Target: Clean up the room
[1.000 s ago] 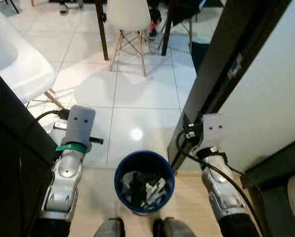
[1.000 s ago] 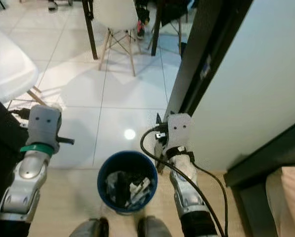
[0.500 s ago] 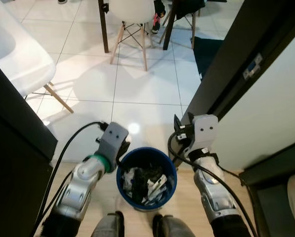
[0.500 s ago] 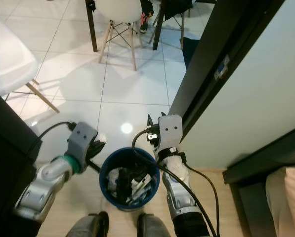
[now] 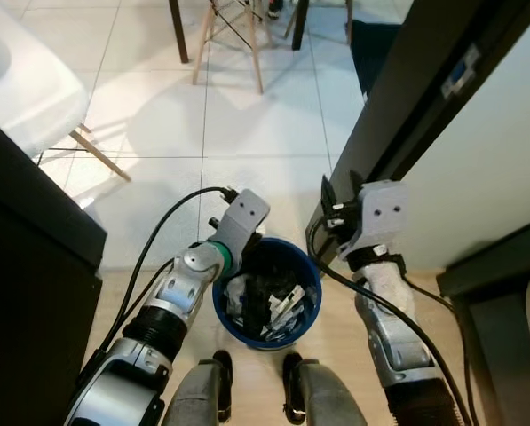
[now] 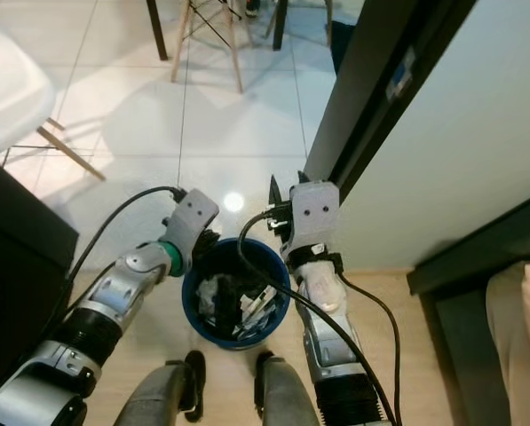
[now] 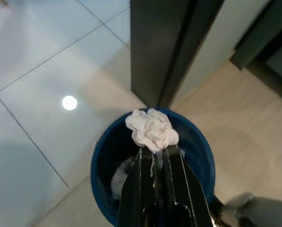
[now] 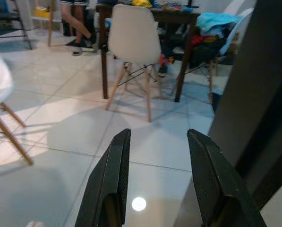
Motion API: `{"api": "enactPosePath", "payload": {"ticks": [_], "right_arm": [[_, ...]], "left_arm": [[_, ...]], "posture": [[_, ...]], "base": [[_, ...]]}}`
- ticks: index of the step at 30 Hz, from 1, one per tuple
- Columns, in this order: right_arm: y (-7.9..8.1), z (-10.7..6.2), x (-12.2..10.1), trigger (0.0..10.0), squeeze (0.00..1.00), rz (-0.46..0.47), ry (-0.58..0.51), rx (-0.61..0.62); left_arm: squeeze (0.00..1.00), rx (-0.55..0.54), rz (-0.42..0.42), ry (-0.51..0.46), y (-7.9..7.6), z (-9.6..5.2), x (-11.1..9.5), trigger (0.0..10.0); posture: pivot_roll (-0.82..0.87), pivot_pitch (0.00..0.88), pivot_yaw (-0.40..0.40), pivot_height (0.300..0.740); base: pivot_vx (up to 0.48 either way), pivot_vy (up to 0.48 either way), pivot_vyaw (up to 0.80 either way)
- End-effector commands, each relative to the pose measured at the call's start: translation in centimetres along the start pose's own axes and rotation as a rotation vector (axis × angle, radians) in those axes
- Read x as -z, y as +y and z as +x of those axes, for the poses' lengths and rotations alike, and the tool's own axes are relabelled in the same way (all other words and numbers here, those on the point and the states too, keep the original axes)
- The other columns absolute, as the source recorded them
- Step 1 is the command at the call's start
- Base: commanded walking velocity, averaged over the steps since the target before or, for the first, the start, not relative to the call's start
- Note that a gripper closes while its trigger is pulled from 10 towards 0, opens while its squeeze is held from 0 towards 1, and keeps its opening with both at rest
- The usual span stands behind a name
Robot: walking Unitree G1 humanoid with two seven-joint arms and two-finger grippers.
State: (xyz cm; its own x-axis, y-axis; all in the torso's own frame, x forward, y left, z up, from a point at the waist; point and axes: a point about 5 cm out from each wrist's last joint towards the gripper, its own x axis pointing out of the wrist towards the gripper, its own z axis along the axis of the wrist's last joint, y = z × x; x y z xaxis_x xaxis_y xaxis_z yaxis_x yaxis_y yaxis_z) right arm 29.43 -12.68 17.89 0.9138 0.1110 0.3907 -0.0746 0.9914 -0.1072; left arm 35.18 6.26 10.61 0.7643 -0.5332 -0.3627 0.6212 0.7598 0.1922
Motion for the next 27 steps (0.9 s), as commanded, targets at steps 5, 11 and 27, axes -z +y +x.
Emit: {"api": "enactPosePath", "payload": {"ticks": [5,11,27], "right_arm": [[-0.9,-1.3,-0.5,10.0,0.0,-0.017,0.024,0.056],[-0.8,-2.2,-0.3,10.0,0.0,-0.016,0.051,0.062],[-0.3,-1.5,0.5,10.0,0.0,0.005,0.091,0.045]], "left_arm": [[0.93,0.083,-0.026,0.081,-1.2,0.5,1.5,10.0],[1.0,0.129,-0.054,0.048,-2.0,1.1,1.1,10.0],[0.0,0.072,-0.041,-0.043,-0.2,-0.6,1.6,10.0]], "posture": [[-0.22,0.382,0.122,0.731],[-0.22,0.383,0.123,0.731],[-0.16,0.277,0.111,0.731]], "base": [[0.0,0.0,0.0],[0.0,0.0,0.0],[0.0,0.0,0.0]]}}
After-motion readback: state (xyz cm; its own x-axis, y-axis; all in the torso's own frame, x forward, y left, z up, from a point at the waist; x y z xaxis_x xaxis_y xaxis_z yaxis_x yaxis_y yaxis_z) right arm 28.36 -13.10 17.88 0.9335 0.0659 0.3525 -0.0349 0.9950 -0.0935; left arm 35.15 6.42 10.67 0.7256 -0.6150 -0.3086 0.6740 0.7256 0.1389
